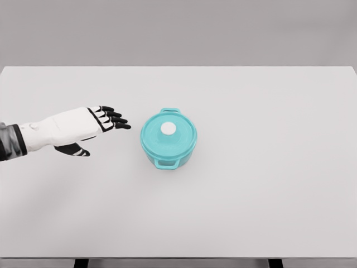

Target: Open the lid of the pot with left arm

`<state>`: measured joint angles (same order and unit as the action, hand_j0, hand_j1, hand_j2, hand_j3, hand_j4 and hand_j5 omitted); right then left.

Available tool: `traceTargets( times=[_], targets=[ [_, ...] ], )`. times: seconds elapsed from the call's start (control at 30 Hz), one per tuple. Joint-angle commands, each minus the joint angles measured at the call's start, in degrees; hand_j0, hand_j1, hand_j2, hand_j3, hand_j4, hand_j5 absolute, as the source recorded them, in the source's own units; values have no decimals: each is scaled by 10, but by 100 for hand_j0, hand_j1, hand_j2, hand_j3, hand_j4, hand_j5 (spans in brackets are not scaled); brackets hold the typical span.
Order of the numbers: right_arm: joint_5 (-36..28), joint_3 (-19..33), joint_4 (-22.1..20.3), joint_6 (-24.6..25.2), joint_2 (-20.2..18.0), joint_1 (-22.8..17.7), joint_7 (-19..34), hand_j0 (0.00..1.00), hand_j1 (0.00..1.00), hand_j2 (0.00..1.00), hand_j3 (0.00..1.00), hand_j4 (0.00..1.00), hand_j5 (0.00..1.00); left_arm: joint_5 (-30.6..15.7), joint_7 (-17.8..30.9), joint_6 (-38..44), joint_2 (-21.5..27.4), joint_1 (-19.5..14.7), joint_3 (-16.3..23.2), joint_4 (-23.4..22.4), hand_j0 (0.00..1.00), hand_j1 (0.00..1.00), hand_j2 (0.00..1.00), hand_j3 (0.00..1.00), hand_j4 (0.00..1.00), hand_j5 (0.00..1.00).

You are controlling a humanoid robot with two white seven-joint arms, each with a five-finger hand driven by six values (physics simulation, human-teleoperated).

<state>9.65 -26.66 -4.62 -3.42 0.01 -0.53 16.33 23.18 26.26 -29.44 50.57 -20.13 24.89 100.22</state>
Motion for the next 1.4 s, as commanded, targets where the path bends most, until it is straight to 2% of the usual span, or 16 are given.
traceTargets(
  times=[0.0,0.4,0.47,0.5,0.53,0.6,0.63,0.67,0.7,0.87,0.93,1.03,1.07,1.23,1.33,1.37],
  targets=[
    [2,-1,-2,-3,0,0,1,100,100,100,100,100,100,-1,0,1,0,0,1,1,100,100,100,100,100,100],
    [-2,0,2,5,0,-1,8,100,100,100,100,100,100,-1,26,-1,7,-14,8,2,100,100,100,100,100,100],
    [-2,0,2,5,0,-1,8,100,100,100,100,100,100,-5,26,-33,15,-22,13,7,100,100,100,100,100,100],
    [-2,0,2,5,0,-2,8,100,100,100,100,100,100,-13,26,-33,17,-42,25,4,100,100,100,100,100,100],
    [-2,0,2,5,0,-2,8,100,100,100,100,100,100,-44,24,-32,26,-78,80,-5,100,100,100,100,100,100],
    [-2,0,2,5,0,-1,8,100,100,100,100,100,100,-132,18,-38,30,-170,246,-62,100,100,100,100,100,100],
    [-2,0,2,5,0,-2,8,100,100,100,100,100,100,-138,20,-38,28,-212,290,-72,100,100,100,100,100,100],
    [-2,0,2,5,0,-2,8,100,100,100,100,100,100,-138,23,-40,30,-275,322,-72,100,100,100,100,100,100],
    [-2,-1,2,5,0,-1,8,100,100,100,100,100,100,-139,23,-52,31,-314,325,-72,100,100,100,100,100,100],
    [-2,0,2,5,0,-2,8,100,100,100,100,100,100,-139,22,-56,2,-381,328,-31,100,100,100,100,100,100],
    [-2,0,2,5,0,-2,8,100,100,100,100,100,100,-139,23,-56,-5,-389,330,-30,100,100,100,100,100,100],
    [-2,0,2,5,0,-1,8,100,100,100,100,100,100,-132,25,-56,-10,-415,373,-19,100,100,100,100,100,100],
    [-2,0,2,5,0,-2,8,100,100,100,100,100,100,-127,25,-56,-12,-418,374,-22,100,100,100,100,100,100],
    [-2,0,2,5,0,-1,8,100,100,100,100,100,100,-102,24,-56,-64,-430,373,-70,100,100,100,100,100,100],
    [-2,0,2,5,0,-1,8,100,100,100,100,100,100,-28,25,-56,-93,-429,374,-79,100,100,100,100,100,100],
    [-2,-1,2,5,0,-1,8,100,100,100,100,100,100,-27,25,-54,-97,-428,375,-79,100,100,100,100,100,100]
  ],
)
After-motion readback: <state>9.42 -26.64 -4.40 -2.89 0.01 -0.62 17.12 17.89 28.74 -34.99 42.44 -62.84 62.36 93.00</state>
